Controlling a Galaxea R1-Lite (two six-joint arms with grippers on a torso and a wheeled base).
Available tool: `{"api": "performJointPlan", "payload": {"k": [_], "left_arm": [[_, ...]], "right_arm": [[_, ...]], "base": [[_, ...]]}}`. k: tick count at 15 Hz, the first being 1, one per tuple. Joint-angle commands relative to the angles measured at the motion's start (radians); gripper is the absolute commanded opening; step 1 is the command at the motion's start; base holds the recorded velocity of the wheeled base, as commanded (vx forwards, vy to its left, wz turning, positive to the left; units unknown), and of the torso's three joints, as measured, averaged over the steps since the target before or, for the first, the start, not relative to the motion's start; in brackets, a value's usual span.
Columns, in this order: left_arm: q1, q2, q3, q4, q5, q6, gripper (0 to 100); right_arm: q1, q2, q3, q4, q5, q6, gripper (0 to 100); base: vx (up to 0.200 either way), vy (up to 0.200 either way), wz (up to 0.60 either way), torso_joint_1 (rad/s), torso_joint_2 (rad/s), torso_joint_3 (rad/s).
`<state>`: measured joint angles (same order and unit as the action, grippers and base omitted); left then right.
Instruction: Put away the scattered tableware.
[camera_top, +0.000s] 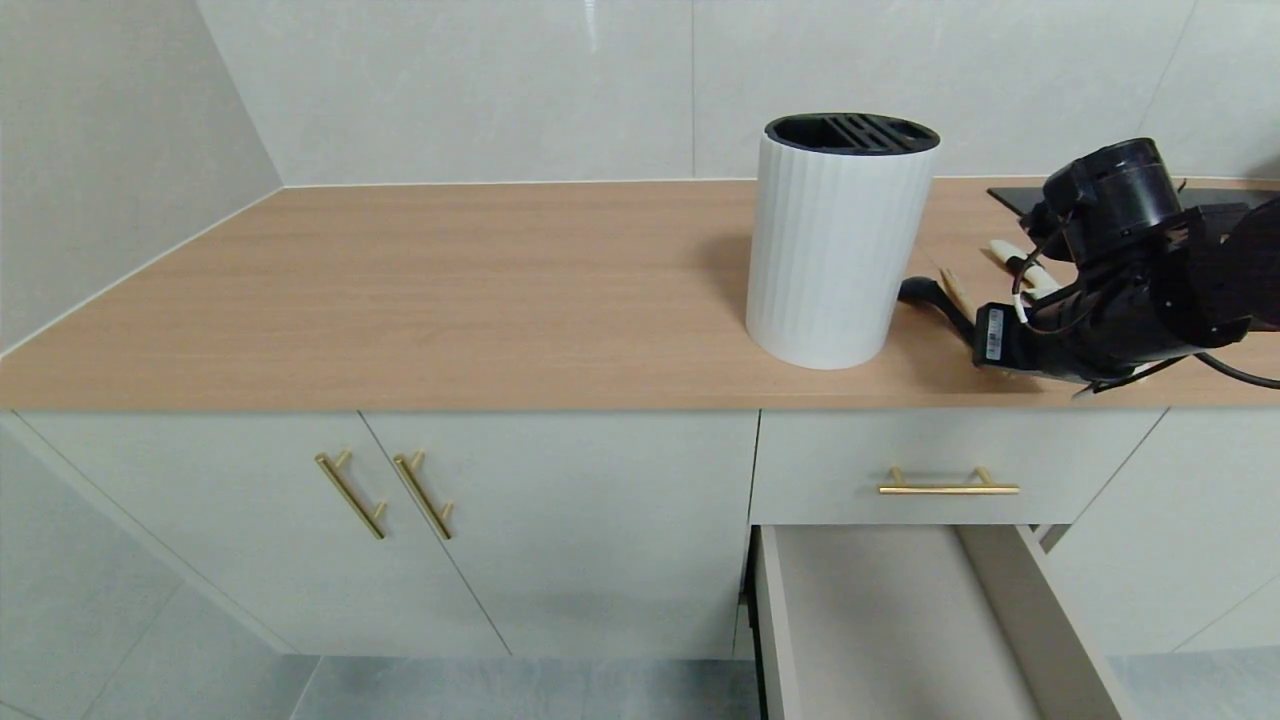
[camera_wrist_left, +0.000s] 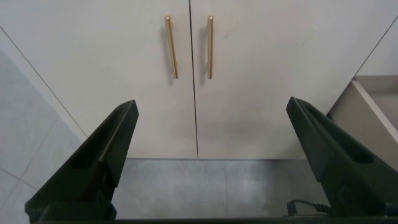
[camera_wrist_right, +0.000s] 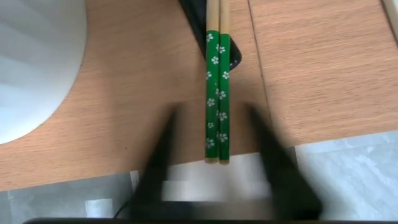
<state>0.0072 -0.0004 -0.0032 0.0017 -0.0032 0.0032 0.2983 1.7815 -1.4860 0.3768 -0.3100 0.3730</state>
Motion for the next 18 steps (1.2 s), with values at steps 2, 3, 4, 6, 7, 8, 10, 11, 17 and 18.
{"api": "performJointPlan", "payload": {"k": [2,3,4,6,7,8,10,11,17,18], "left_arm": [[0.000,0.000,0.000,0.000,0.000,0.000,100],[0.000,0.000,0.000,0.000,0.000,0.000,100],[0.000,0.000,0.000,0.000,0.000,0.000,100],[0.000,0.000,0.000,0.000,0.000,0.000,100],[0.000,0.000,0.000,0.000,0.000,0.001,100],[0.000,0.000,0.000,0.000,0.000,0.000,100],[0.000,0.000,0.000,0.000,0.000,0.000,100],[0.000,0.000,0.000,0.000,0.000,0.000,100],[0.000,0.000,0.000,0.000,0.000,0.000,100],[0.000,0.000,0.000,0.000,0.000,0.000,100]], "right_arm": [[0.001,-0.007,0.001,0.001,-0.003,0.000,0],[-0.001,-0.030,0.004,0.004,-0.040,0.000,0],[0.001,-0.059,0.018,0.004,-0.077,0.000,0],[0.005,-0.146,0.059,0.005,-0.090,-0.003,0],[0.008,-0.182,0.082,0.007,-0.087,-0.003,0],[0.013,-0.231,0.148,0.007,-0.087,0.001,0],[0.021,-0.340,0.253,0.004,-0.063,0.006,0],[0.021,-0.375,0.273,0.005,-0.049,0.014,0],[0.042,-0.720,0.401,0.171,0.241,0.006,0],[0.050,-0.752,0.408,0.209,0.296,0.000,0]], "base": [[0.000,0.000,0.00,0.000,0.00,0.000],[0.000,0.000,0.00,0.000,0.00,0.000],[0.000,0.000,0.00,0.000,0.00,0.000],[0.000,0.000,0.00,0.000,0.00,0.000],[0.000,0.000,0.00,0.000,0.00,0.000],[0.000,0.000,0.00,0.000,0.00,0.000],[0.000,0.000,0.00,0.000,0.00,0.000],[0.000,0.000,0.00,0.000,0.00,0.000],[0.000,0.000,0.00,0.000,0.00,0.000],[0.000,0.000,0.00,0.000,0.00,0.000]]}}
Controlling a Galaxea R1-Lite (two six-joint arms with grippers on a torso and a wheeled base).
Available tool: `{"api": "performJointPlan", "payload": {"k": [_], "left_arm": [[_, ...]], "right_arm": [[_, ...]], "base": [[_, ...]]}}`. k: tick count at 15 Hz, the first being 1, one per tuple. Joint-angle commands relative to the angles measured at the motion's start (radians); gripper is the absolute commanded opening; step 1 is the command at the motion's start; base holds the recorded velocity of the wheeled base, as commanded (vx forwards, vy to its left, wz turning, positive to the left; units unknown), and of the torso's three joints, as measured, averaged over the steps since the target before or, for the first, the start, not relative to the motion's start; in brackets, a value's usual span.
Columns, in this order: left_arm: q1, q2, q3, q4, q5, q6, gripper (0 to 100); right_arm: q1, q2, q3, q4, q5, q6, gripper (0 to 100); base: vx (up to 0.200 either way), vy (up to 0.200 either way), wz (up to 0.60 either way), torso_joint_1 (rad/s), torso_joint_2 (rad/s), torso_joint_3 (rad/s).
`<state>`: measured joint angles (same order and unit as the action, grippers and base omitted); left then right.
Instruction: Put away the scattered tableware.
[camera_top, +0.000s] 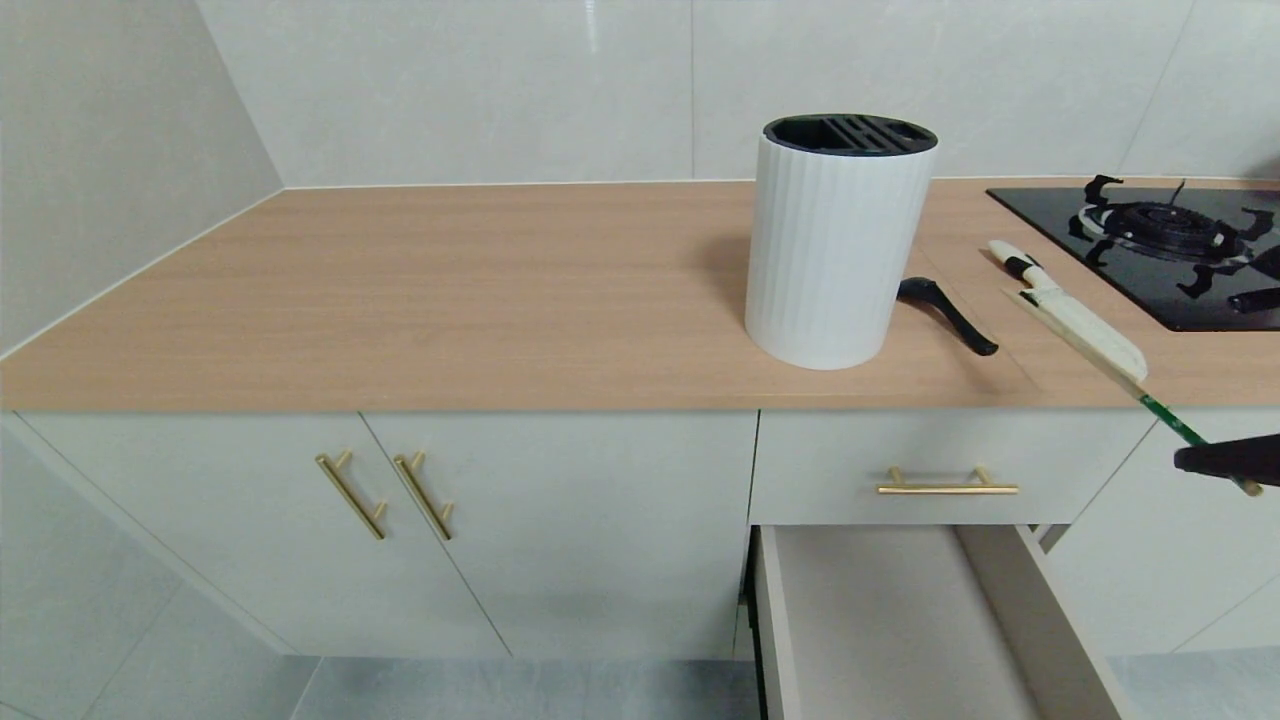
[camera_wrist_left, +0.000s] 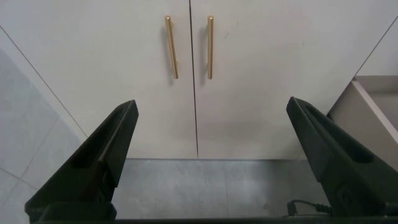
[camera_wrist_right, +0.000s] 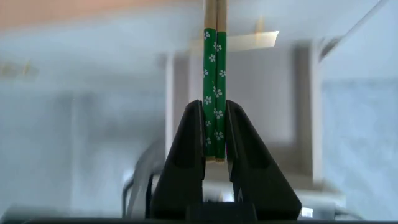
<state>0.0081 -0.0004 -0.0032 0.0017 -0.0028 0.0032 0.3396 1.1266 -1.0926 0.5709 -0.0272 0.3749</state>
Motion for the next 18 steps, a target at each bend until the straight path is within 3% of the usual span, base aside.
{"api": "performJointPlan", "payload": {"k": [1,3,7,9,14,18], "left_arm": [[0.000,0.000,0.000,0.000,0.000,0.000,100],[0.000,0.000,0.000,0.000,0.000,0.000,100],[0.000,0.000,0.000,0.000,0.000,0.000,100],[0.000,0.000,0.000,0.000,0.000,0.000,100],[0.000,0.000,0.000,0.000,0.000,0.001,100],[0.000,0.000,0.000,0.000,0.000,0.000,100]], "right_arm": [[0.018,-0.111,0.014,0.047,0.055,-0.021,0],[0.024,-0.143,0.016,0.136,0.116,-0.108,0],[0.096,-0.054,0.019,0.348,0.130,-0.203,0],[0.137,-0.001,0.072,0.340,0.148,-0.209,0],[0.137,0.159,0.160,0.213,0.164,-0.203,0],[0.137,0.190,0.175,0.188,0.164,-0.203,0]], "base": [[0.000,0.000,0.00,0.000,0.00,0.000],[0.000,0.000,0.00,0.000,0.00,0.000],[0.000,0.000,0.00,0.000,0.00,0.000],[0.000,0.000,0.00,0.000,0.00,0.000],[0.000,0.000,0.00,0.000,0.00,0.000],[0.000,0.000,0.00,0.000,0.00,0.000]]}}
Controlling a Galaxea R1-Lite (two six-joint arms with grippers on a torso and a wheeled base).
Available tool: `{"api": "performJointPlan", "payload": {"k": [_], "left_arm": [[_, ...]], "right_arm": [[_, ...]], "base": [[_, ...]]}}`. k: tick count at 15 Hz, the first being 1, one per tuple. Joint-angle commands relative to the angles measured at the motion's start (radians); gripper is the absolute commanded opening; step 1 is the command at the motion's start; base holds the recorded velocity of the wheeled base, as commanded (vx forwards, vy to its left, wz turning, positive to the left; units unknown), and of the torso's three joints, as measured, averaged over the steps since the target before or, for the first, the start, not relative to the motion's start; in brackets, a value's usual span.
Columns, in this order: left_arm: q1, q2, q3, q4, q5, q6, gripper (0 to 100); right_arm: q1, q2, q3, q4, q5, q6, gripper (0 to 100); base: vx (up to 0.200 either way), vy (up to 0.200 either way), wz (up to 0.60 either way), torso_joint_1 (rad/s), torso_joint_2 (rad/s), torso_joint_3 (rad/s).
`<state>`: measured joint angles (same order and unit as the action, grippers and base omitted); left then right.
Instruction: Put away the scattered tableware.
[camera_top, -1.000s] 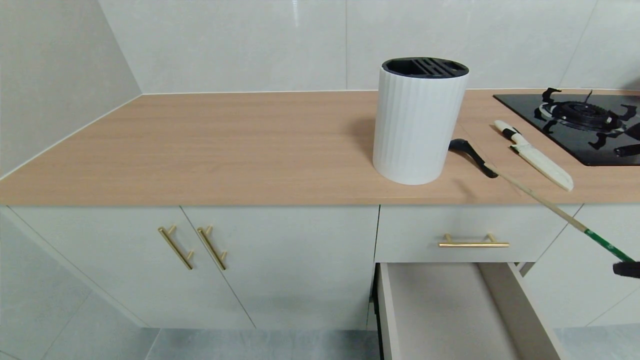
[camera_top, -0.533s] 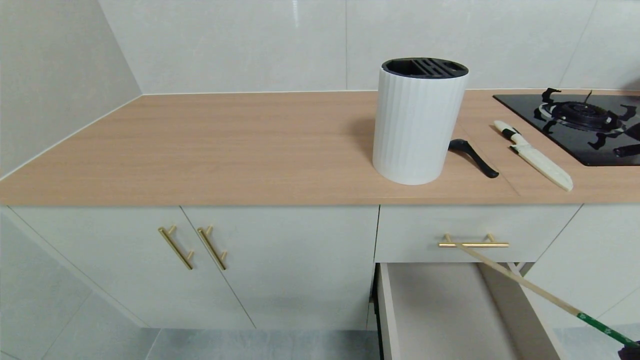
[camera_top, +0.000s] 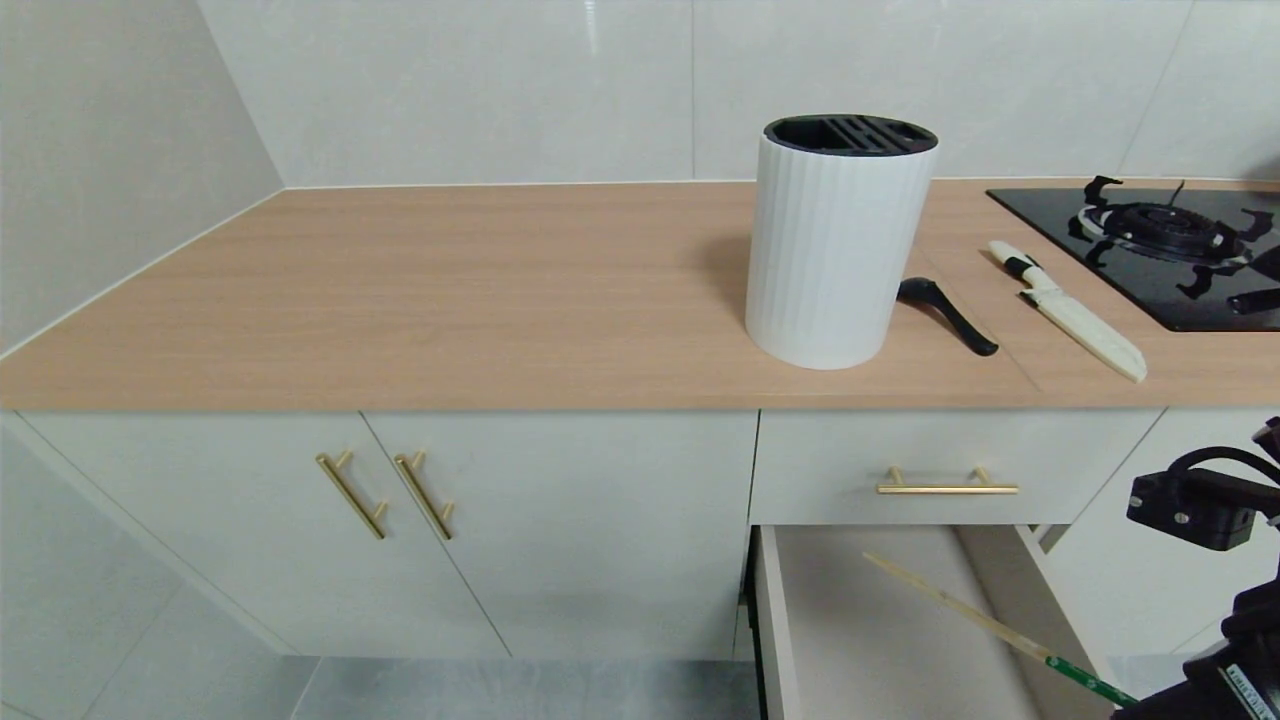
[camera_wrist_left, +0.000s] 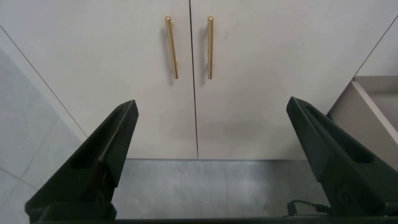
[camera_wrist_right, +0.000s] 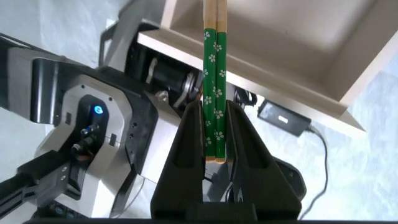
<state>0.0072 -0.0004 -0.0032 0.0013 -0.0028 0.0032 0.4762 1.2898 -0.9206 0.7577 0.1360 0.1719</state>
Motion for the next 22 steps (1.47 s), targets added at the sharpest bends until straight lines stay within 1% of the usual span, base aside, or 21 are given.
{"api": "performJointPlan", "payload": {"k": [1,15,20,22], "left_arm": [[0.000,0.000,0.000,0.000,0.000,0.000,100],[0.000,0.000,0.000,0.000,0.000,0.000,100],[0.000,0.000,0.000,0.000,0.000,0.000,100],[0.000,0.000,0.000,0.000,0.000,0.000,100]], "right_arm": [[0.001,0.026,0.005,0.002,0.001,0.000,0],[0.001,0.031,0.023,0.002,-0.003,-0.005,0],[0.001,0.033,0.029,-0.027,-0.004,-0.003,0],[0.001,0.052,0.042,-0.092,-0.004,0.001,0]], "base": [[0.000,0.000,0.00,-0.095,0.21,0.124],[0.000,0.000,0.00,-0.188,0.44,0.250],[0.000,0.000,0.00,-0.041,0.11,0.062],[0.000,0.000,0.00,0.000,0.00,0.000]]}}
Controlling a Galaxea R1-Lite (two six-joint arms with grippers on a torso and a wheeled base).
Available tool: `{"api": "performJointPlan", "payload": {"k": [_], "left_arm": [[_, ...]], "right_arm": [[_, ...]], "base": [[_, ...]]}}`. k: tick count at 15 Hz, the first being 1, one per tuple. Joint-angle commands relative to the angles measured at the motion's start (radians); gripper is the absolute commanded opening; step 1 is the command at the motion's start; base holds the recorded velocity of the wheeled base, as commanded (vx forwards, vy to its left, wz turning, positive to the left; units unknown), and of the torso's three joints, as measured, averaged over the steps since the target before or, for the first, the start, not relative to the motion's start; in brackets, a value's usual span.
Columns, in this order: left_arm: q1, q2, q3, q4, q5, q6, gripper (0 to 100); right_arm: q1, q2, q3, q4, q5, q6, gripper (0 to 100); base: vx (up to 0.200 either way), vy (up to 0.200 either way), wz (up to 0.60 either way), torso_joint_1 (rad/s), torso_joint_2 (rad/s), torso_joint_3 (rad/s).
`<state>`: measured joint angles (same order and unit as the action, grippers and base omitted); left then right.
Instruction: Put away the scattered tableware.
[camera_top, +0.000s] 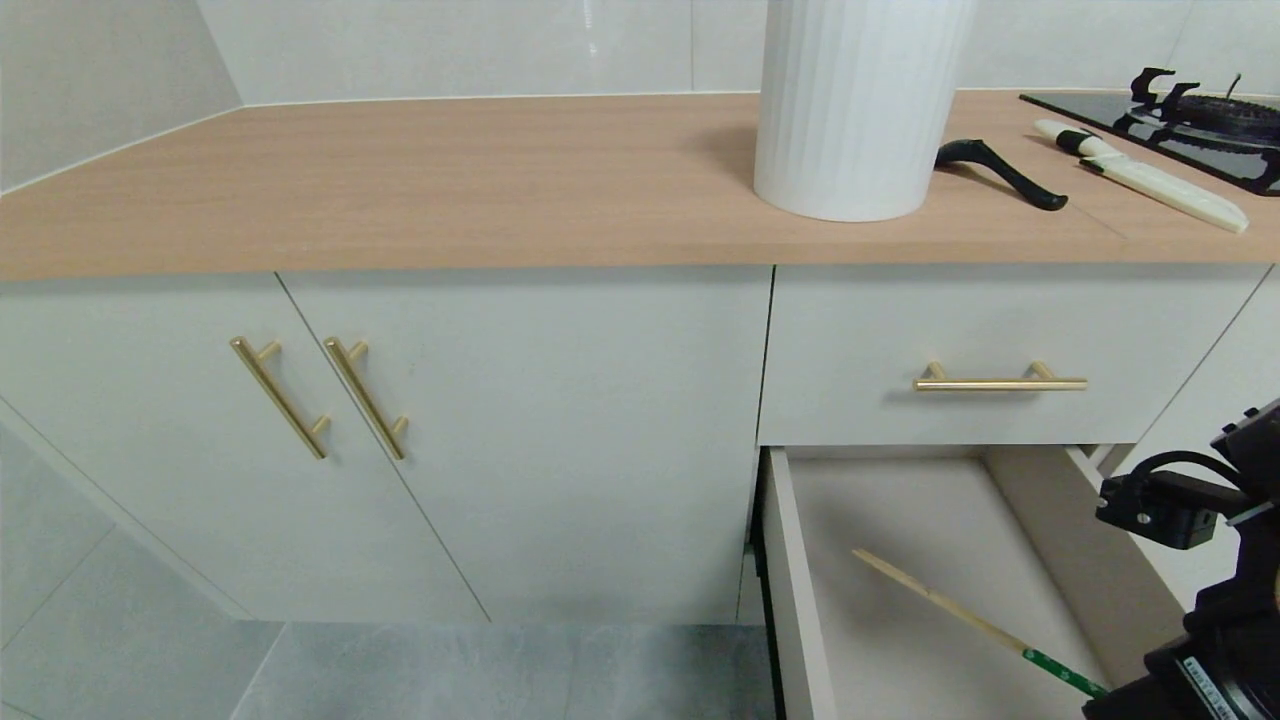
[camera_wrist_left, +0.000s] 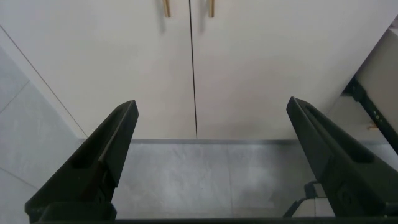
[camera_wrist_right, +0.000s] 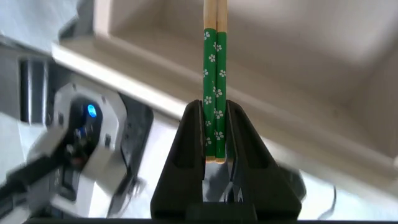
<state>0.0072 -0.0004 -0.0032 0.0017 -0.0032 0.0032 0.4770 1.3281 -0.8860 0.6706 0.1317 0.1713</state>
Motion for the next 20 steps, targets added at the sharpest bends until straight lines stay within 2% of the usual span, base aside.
{"api": "performJointPlan", "payload": {"k": [1,5,6,10,15,17,20], "left_arm": [[0.000,0.000,0.000,0.000,0.000,0.000,100],[0.000,0.000,0.000,0.000,0.000,0.000,100],[0.000,0.000,0.000,0.000,0.000,0.000,100],[0.000,0.000,0.000,0.000,0.000,0.000,100],[0.000,0.000,0.000,0.000,0.000,0.000,100],[0.000,0.000,0.000,0.000,0.000,0.000,100],[0.000,0.000,0.000,0.000,0.000,0.000,100]], "right_arm": [[0.000,0.029,0.022,-0.048,-0.001,0.004,0],[0.002,0.160,0.101,-0.321,-0.043,0.123,0],[0.006,0.212,0.094,-0.358,-0.066,0.191,0],[0.037,0.333,0.122,-0.511,-0.070,0.287,0],[0.037,0.464,0.176,-0.674,-0.184,0.310,0],[0.037,0.494,0.193,-0.712,-0.184,0.310,0],[0.037,0.597,0.243,-0.850,-0.184,0.310,0]], "base": [[0.000,0.000,0.00,0.000,0.00,0.000],[0.000,0.000,0.00,0.000,0.00,0.000],[0.000,0.000,0.00,0.000,0.00,0.000],[0.000,0.000,0.00,0.000,0.00,0.000],[0.000,0.000,0.00,0.000,0.00,0.000],[0.000,0.000,0.00,0.000,0.00,0.000],[0.000,0.000,0.00,0.000,0.00,0.000]]}}
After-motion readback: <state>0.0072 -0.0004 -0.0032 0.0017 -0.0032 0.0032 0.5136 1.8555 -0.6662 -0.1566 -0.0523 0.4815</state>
